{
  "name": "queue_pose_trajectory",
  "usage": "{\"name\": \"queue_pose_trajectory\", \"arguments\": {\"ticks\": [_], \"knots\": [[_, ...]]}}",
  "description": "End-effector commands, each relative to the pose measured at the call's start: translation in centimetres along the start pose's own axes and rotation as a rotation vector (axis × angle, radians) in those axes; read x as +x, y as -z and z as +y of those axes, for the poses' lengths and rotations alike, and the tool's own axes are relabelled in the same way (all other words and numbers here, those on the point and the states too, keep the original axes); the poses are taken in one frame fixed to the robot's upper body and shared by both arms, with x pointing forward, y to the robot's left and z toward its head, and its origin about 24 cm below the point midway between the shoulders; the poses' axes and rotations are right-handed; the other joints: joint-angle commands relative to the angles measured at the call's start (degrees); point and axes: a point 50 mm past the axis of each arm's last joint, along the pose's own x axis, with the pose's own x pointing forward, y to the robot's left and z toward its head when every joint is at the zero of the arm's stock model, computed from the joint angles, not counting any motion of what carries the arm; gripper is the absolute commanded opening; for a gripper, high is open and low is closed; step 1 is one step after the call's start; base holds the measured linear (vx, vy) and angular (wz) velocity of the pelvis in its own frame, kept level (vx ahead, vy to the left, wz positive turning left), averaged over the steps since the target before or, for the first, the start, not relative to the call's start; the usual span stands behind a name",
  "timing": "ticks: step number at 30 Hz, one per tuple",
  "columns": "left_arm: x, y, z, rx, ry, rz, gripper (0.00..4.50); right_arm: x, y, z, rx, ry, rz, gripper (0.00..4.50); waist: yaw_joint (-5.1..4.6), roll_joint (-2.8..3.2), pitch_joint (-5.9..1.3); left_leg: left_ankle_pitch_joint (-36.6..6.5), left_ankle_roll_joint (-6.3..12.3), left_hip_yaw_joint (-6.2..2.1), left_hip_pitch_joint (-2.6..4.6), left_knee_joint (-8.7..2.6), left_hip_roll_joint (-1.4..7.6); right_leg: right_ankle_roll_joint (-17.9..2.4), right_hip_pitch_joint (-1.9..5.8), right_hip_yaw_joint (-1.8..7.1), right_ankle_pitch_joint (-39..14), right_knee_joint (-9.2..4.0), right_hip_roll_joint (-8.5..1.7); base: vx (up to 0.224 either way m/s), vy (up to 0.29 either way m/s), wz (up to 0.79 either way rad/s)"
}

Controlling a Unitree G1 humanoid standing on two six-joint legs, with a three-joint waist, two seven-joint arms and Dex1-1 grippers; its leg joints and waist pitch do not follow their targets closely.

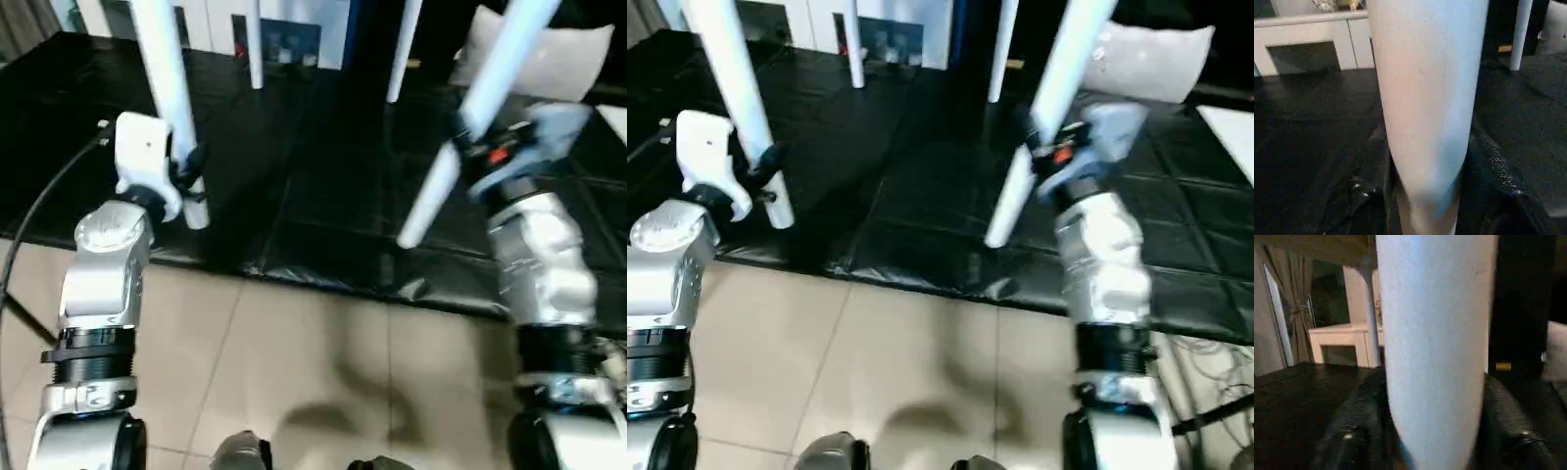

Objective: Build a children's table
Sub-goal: Flip table

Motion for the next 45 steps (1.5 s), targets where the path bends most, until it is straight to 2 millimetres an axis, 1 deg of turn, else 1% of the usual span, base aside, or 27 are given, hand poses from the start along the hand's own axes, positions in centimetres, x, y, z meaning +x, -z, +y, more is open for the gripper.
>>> {"name": "queue_pose_trajectory", "arguments": {"ticks": [1,7,8,9,11,14,18,19,20,22,24,25,26,27,28,29,30,31,32,33,34,36,37,39,42,43,45], "knots": [[0.6,-1.9,-1.3,0.068,0.075,-0.108,2.28,0.0,0.6,1.2,-0.027,-0.035,0.004,2.65,-0.49,0.83,-5.34,-11.0,-2.27,-2.69,2.75,-5.36,5.3,-9.8,2.63,3.89,-5.9,-4.33,-5.09,0.0,0.0,0.0],[0.2,-1.2,-0.8,0.041,0.06,-0.12,2.74,-2.4,1.7,0.7,-0.038,0.03,0.012,3.18,-1.04,0.45,-5.04,-14.6,-3.28,-2.8,2.84,-5.87,5.42,-9.8,2.89,4.0,-7.1,-4.56,-5.27,0.0,0.0,0.0],[-0.6,-1.0,-0.6,0.022,0.041,-0.155,2.74,-4.2,1.6,0.8,-0.05,0.048,0.007,3.18,-0.85,1.47,-5.04,-14.9,-3.65,-2.99,2.87,-5.85,5.4,-9.7,2.83,4.02,-7.5,-4.54,-5.33,0.0,0.0,0.0],[-0.7,-1.0,-0.6,0.02,0.039,-0.158,2.91,-4.3,1.6,0.9,-0.052,0.049,0.006,3.3,-0.85,0.97,-4.8,-16.4,-4.0,-2.97,3.04,-6.17,5.79,-8.9,2.65,4.1,-7.6,-4.89,-5.27,0.0,0.0,0.0],[-3.4,-0.9,-0.6,-0.034,0.012,-0.218,3.17,-7.6,0.8,1.2,-0.054,0.054,-0.026,3.52,-0.69,1.68,-4.48,-20.2,-4.63,-3.2,3.22,-6.78,6.01,-8.3,3.09,4.07,-10.2,-5.41,-5.47,0.0,0.0,0.0],[-6.4,-0.9,-1.2,-0.141,0.042,-0.284,3.16,-10.3,-0.1,1.9,-0.029,0.011,-0.053,3.63,-0.75,1.35,-4.89,-16.9,-2.52,-3.13,2.81,-6.69,6.14,-9.8,3.69,4.26,-3.6,-5.05,-5.41,0.038,0.006,-0.01],[-10.8,1.0,-3.3,-0.265,0.136,-0.233,3.53,-13.1,0.1,3.2,0.029,-0.076,0.03,4.02,-1.1,1.86,-3.49,-25.1,-2.57,-3.15,3.02,-7.03,5.75,-7.8,3.07,4.27,-17.3,-6.92,-5.22,0.0,0.0,0.0],[-11.4,1.6,-3.7,-0.277,0.15,-0.202,3.57,-13.5,0.3,3.4,0.041,-0.09,0.057,4.11,-1.67,2.08,-2.1,-33.1,-4.03,-3.52,4.03,-7.13,5.42,-3.9,2.22,4.01,-32.3,-8.95,-5.16,0.0,0.0,0.0],[-12.4,3.0,-4.6,-0.3,0.181,-0.112,3.57,-14.0,1.3,3.8,0.062,-0.129,0.14,4.11,-1.76,2.53,-2.11,-34.8,-4.63,-3.75,4.78,-6.7,5.06,-2.5,2.01,3.76,-36.8,-9.75,-5.4,0.0,0.0,0.0],[-13.9,5.7,-6.2,-0.36,0.218,0.057,3.77,-14.9,3.3,4.5,0.088,-0.194,0.298,4.34,-3.38,2.29,-0.9,-39.5,-5.77,-4.52,5.77,-6.4,4.52,2.4,1.85,1.65,-49.1,-12.22,-4.68,0.0,0.0,0.0],[-13.9,5.8,-6.3,-0.363,0.219,0.064,3.99,-14.9,3.4,4.5,0.088,-0.197,0.304,4.45,-3.81,2.91,-1.03,-41.8,-6.3,-4.78,7.24,-5.8,4.45,2.9,1.68,-0.06,-49.5,-13.41,-4.37,0.0,0.0,0.0],[-14.9,10.4,-7.4,-0.365,0.186,0.336,3.99,-15.3,6.7,4.8,0.111,-0.199,0.483,4.45,-4.64,4.24,-0.72,-45.7,-6.64,-5.38,6.26,-7.4,5.16,2.9,3.43,-1.82,-43.0,-12.4,-3.21,-0.061,0.02,0.02],[-15.5,12.7,-8.0,-0.344,0.17,0.472,4.0,-15.6,8.4,4.8,0.117,-0.184,0.565,4.47,-3.45,4.89,-1.31,-52.2,-7.63,-5.51,0.66,-13.43,8.03,-0.1,9.25,0.39,-21.9,0.7,-1.32,-0.139,0.017,0.0],[-15.9,14.2,-8.3,-0.328,0.155,0.552,4.0,-15.8,9.8,4.8,0.122,-0.174,0.633,4.47,-0.7,5.65,-0.86,-55.5,-8.18,-1.32,-2.0,-15.67,5.74,-1.1,9.08,0.06,-12.3,4.27,0.79,-0.164,-0.013,0.08],[-16.0,14.4,-8.3,-0.324,0.153,0.567,4.0,-15.9,10.1,4.8,0.122,-0.173,0.646,4.47,-2.03,2.27,-2.29,-43.5,-7.74,-1.06,2.3,-11.85,4.31,1.1,5.95,5.26,-31.3,1.7,-1.83,-0.129,-0.025,0.07],[-16.3,15.7,-8.6,-0.331,0.137,0.63,4.0,-16.1,11.2,5.0,0.131,-0.184,0.696,4.47,-2.06,-0.51,-2.29,-32.0,-7.64,-2.55,6.7,-3.25,2.44,2.7,0.58,6.99,-48.5,-6.75,-5.89,-0.001,-0.084,0.04],[-16.4,16.8,-9.1,-0.34,0.137,0.679,4.0,-16.4,12.4,5.2,0.153,-0.195,0.741,4.47,-2.94,1.03,-0.11,-16.8,-5.35,-5.32,9.13,7.08,0.44,-0.5,-4.19,7.57,-64.2,-13.78,-12.04,0.046,-0.001,-0.3],[-16.4,18.3,-9.8,-0.334,0.151,0.753,4.0,-17.0,14.5,5.3,0.163,-0.188,0.837,4.47,-3.3,2.27,0.03,-5.4,-5.52,-9.47,2.23,4.75,1.01,-4.6,5.05,6.25,-56.5,-10.77,-11.52,0.046,-0.001,-0.3],[-16.4,18.3,-9.8,-0.334,0.151,0.753,4.0,-17.0,14.5,5.3,0.163,-0.188,0.837,4.47,-3.72,2.54,-0.35,-10.1,-6.7,-9.36,2.5,1.22,2.03,-5.6,5.2,4.74,-48.7,-9.06,-8.87,0.023,0.082,-0.27],[-16.4,19.4,-10.4,-0.328,0.159,0.81,4.0,-17.7,16.3,5.4,0.155,-0.173,0.932,4.47,-4.34,3.85,-0.74,-22.8,-8.06,-10.19,2.82,-4.33,3.64,-6.6,4.39,2.8,-31.5,-5.3,-3.0,0.0,0.0,0.0],[-16.5,21.2,-11.7,-0.356,0.204,0.893,4.0,-19.2,19.3,5.3,0.175,-0.098,1.088,4.47,-4.91,5.0,-1.97,-29.3,-7.85,-10.59,3.81,-5.4,4.42,-8.8,4.38,3.61,-17.8,-4.28,-3.12,0.0,0.0,0.0],[-16.5,21.6,-12.0,-0.371,0.214,0.911,4.0,-19.5,20.0,5.3,0.184,-0.071,1.119,4.47,-5.35,4.72,-2.39,-29.0,-7.17,-9.9,3.41,-6.08,4.2,-11.1,5.49,3.71,-11.5,-4.89,-4.08,-0.035,-0.009,0.07],[-16.6,22.7,-12.1,-0.359,0.201,0.977,4.0,-20.5,21.5,4.8,0.096,0.001,1.236,4.47,-5.73,4.62,-1.3,-27.4,-6.94,-9.49,1.6,-7.16,4.0,-10.7,5.84,3.21,-13.9,-5.44,-4.5,0.0,0.0,0.0],[-16.7,23.6,-11.9,-0.333,0.179,1.033,4.0,-21.5,22.6,4.5,0.067,0.072,1.326,4.47,-6.01,4.02,-1.5,-30.6,-8.08,-8.91,2.38,-6.62,3.79,-9.3,5.52,3.7,-23.8,-6.95,-5.62,0.0,0.0,0.0],[-17.1,24.4,-11.4,-0.32,0.134,1.093,4.0,-22.8,23.3,4.3,0.086,0.134,1.418,4.47,-6.04,3.32,-2.17,-23.3,-5.61,-8.02,2.4,-6.24,3.86,-9.8,5.46,4.42,-23.8,-7.33,-6.38,0.0,0.0,0.0],[-17.5,25.0,-10.9,-0.297,0.102,1.146,4.0,-23.5,23.5,4.2,0.07,0.139,1.461,4.47,-5.72,3.09,-2.57,-14.1,-2.51,-7.35,2.03,-6.21,4.12,-11.7,5.86,4.43,-13.7,-6.62,-6.16,0.0,0.0,0.0],[-17.7,25.1,-10.8,-0.291,0.094,1.163,4.0,-23.7,23.6,4.1,0.056,0.138,1.476,4.47,-5.46,3.3,-2.87,-11.8,-0.33,-6.67,2.1,-6.36,4.29,-13.1,5.73,4.1,-7.0,-5.99,-5.58,0.025,-0.017,-0.02]]}}
